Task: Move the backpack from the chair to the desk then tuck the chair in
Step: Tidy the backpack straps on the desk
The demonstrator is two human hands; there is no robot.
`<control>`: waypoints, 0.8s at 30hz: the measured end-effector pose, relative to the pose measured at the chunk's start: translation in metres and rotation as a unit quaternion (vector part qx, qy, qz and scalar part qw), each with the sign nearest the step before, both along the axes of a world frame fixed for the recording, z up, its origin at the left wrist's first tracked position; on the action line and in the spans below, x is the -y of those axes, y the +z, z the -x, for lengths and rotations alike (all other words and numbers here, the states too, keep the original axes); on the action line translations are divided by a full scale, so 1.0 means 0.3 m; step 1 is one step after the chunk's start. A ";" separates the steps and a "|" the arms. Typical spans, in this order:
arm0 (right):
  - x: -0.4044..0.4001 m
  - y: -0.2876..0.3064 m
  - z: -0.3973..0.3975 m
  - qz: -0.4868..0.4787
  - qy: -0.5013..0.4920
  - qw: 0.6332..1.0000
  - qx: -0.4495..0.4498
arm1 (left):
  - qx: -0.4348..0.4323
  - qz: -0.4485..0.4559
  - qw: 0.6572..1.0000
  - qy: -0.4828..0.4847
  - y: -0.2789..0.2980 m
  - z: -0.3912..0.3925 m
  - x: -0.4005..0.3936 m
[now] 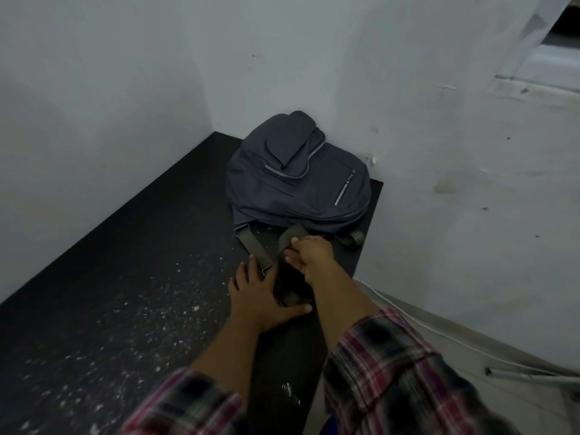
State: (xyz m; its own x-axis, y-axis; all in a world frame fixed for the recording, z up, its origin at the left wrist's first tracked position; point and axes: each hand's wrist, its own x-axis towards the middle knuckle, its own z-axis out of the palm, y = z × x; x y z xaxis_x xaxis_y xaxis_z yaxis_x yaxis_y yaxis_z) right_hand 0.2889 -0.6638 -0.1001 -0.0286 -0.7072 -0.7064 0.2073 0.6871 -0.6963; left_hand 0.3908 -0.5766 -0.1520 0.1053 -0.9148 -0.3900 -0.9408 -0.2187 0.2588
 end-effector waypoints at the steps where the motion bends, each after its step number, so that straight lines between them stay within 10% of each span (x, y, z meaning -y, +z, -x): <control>1: 0.005 -0.001 -0.002 0.007 0.021 0.998 -0.054 | 0.023 0.009 1.000 0.004 -0.003 0.027 -0.004; 8: 0.028 -0.074 0.082 0.205 0.107 0.891 -0.391 | 0.102 0.142 0.983 -0.061 0.002 -0.180 0.126; 12: 0.005 -0.139 0.085 0.389 0.204 0.746 -0.501 | 0.216 0.048 0.967 -0.122 0.071 -0.373 0.227; 19: -0.064 -0.231 0.056 0.445 0.364 0.650 -0.496 | 0.049 0.153 0.986 -0.036 0.059 -0.328 0.146; 24: -0.058 -0.268 0.033 0.487 0.347 0.596 -0.536 | 0.054 0.150 0.971 -0.180 -0.027 -0.310 0.082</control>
